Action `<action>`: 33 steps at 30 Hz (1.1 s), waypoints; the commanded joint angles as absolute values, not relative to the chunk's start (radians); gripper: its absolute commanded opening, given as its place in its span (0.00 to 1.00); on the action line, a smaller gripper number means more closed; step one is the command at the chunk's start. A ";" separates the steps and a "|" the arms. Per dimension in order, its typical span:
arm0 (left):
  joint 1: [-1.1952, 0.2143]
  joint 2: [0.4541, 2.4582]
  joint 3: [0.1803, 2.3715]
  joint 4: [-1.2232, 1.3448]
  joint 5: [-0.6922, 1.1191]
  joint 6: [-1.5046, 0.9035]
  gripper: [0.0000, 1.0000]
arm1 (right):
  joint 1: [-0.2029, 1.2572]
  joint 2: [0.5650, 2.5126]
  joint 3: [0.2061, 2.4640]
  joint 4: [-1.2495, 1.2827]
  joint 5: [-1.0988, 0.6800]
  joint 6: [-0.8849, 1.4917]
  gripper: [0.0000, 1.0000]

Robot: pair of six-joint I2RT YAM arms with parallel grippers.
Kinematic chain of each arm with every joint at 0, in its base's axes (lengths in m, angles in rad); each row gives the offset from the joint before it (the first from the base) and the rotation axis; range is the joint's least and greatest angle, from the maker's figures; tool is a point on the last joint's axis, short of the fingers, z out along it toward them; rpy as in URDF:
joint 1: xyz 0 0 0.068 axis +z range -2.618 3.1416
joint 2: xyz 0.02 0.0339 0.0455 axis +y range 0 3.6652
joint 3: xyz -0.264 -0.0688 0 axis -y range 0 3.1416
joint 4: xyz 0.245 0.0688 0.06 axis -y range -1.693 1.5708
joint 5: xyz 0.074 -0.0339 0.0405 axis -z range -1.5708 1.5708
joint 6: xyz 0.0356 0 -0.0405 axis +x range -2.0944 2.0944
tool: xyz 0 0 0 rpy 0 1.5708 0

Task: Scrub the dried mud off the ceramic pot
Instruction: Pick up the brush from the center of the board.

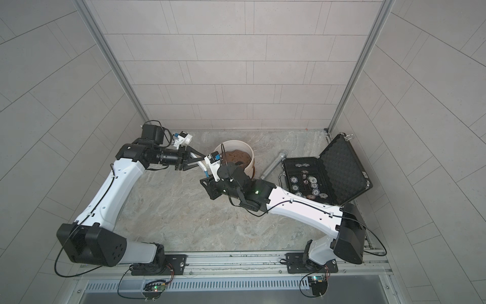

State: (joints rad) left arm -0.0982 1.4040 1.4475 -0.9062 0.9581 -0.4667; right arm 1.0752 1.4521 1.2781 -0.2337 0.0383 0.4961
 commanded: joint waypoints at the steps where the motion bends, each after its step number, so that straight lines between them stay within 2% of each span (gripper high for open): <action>1: -0.092 1.391 1.441 -0.891 0.992 -0.474 0.22 | 1.078 1.463 1.283 -0.246 0.032 0.478 0.35; 4: -0.092 1.391 1.439 -0.891 0.993 -0.473 0.22 | 1.078 1.463 1.282 -0.251 0.041 0.472 0.26; 9: -0.093 1.389 1.434 -0.891 0.993 -0.471 0.24 | 1.078 1.461 1.286 -0.255 0.049 0.439 0.00; 11: -0.093 1.387 1.429 -0.891 0.995 -0.470 0.31 | 1.078 1.455 1.284 -0.262 0.064 0.428 0.00; 15: -0.092 1.381 1.414 -0.886 0.995 -0.467 0.34 | 1.078 1.427 1.270 -0.268 0.080 0.374 0.00; 16: -0.092 1.381 1.410 -0.885 0.992 -0.465 0.45 | 1.079 1.416 1.263 -0.266 0.072 0.355 0.00; 19: -0.090 1.389 1.407 -0.876 0.994 -0.459 0.93 | 1.078 1.392 1.253 -0.298 0.062 0.318 0.00; 20: -0.084 1.391 1.412 -0.873 0.999 -0.450 0.99 | 1.078 1.383 1.249 -0.328 0.067 0.316 0.00; 23: -0.058 1.396 1.452 -0.906 0.958 -0.390 1.00 | 1.077 1.343 1.210 -0.439 0.038 0.272 0.00; 27: -0.043 1.386 1.500 -0.975 0.858 -0.273 1.00 | 1.066 1.201 1.116 -0.638 0.009 -0.019 0.00; 30: -0.043 1.370 1.493 -0.984 0.732 -0.216 1.00 | 0.959 1.014 0.944 -0.605 -0.117 -0.109 0.00; 33: -0.054 1.388 1.484 -0.988 0.571 -0.149 1.00 | 0.852 0.978 0.870 -0.542 -0.234 -0.098 0.00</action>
State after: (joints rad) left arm -0.0467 1.3884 1.4773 -0.9531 0.7349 -0.2573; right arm 0.9154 0.9890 0.9180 -0.5694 -0.0990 -0.0212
